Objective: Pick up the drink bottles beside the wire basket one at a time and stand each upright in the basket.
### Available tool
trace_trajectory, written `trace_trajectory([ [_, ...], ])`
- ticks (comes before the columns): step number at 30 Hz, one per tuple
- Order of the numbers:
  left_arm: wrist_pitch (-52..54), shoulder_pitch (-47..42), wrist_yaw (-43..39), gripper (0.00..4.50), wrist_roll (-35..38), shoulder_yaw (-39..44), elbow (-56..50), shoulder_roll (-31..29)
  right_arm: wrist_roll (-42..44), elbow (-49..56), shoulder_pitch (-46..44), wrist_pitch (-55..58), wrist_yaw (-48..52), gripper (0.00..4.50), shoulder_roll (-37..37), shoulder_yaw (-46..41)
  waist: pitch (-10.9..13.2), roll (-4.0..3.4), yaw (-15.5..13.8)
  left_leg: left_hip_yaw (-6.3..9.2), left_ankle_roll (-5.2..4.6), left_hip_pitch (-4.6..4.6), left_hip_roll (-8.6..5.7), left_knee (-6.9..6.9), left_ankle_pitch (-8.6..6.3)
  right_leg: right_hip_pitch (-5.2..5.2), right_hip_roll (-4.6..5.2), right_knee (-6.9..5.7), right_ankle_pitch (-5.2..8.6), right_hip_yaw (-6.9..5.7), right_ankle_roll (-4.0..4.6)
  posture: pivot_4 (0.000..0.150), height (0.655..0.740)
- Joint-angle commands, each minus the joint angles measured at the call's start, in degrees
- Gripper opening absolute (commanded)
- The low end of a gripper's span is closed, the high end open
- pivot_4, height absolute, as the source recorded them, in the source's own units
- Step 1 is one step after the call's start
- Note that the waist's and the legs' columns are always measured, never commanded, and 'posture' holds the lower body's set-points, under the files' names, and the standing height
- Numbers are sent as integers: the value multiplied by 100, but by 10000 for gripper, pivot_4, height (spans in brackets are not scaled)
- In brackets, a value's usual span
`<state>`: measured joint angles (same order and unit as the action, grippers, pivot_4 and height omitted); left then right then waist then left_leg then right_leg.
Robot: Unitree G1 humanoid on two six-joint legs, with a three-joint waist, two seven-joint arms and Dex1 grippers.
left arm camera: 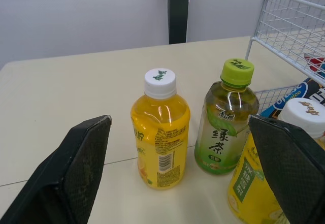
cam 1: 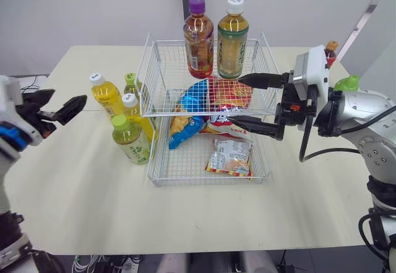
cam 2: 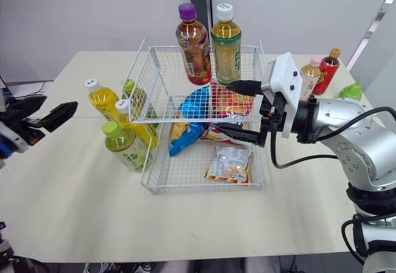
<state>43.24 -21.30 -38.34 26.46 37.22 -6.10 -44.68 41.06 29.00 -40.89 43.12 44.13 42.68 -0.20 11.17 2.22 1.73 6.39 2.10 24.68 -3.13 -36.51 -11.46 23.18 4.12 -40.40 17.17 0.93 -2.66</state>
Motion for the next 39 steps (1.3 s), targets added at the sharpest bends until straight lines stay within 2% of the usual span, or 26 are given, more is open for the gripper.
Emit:
trace_trajectory([
  [1,-275,-381,303,44849,-21,-191,221,1,92,269,-16,129,-170,45000,126,-316,0,0,0,-1,0,0,-1,0,0,0,-2,0,0,0,0,1500,7400],
  [11,-1021,-1488,711,44849,-420,-1138,1767,137,593,762,530,312,-251,45000,300,-867,-1,2,18,-5,-1,0,-4,0,0,0,-4,-4,-1,1,-2,1500,7400],
  [28,-2141,-3027,649,44849,-1164,-2164,4378,289,542,545,194,339,-351,45000,198,-522,-1,2,14,-3,-1,2,-8,-15,0,-1,-4,-10,-1,-2,-4,1500,7400],
  [31,-2305,-3191,614,38902,-1251,-2246,4666,313,548,531,179,344,-348,45000,199,-515,-1,2,26,-3,-1,2,-8,-15,0,0,-4,-11,-1,-2,-4,1500,7400],
  [39,-2485,-3284,611,14821,-1326,-2315,4899,383,557,518,167,366,-351,45000,216,-511,-1,2,15,-2,-1,2,-8,-19,0,0,-4,-15,-1,-2,-4,1500,7400],
])
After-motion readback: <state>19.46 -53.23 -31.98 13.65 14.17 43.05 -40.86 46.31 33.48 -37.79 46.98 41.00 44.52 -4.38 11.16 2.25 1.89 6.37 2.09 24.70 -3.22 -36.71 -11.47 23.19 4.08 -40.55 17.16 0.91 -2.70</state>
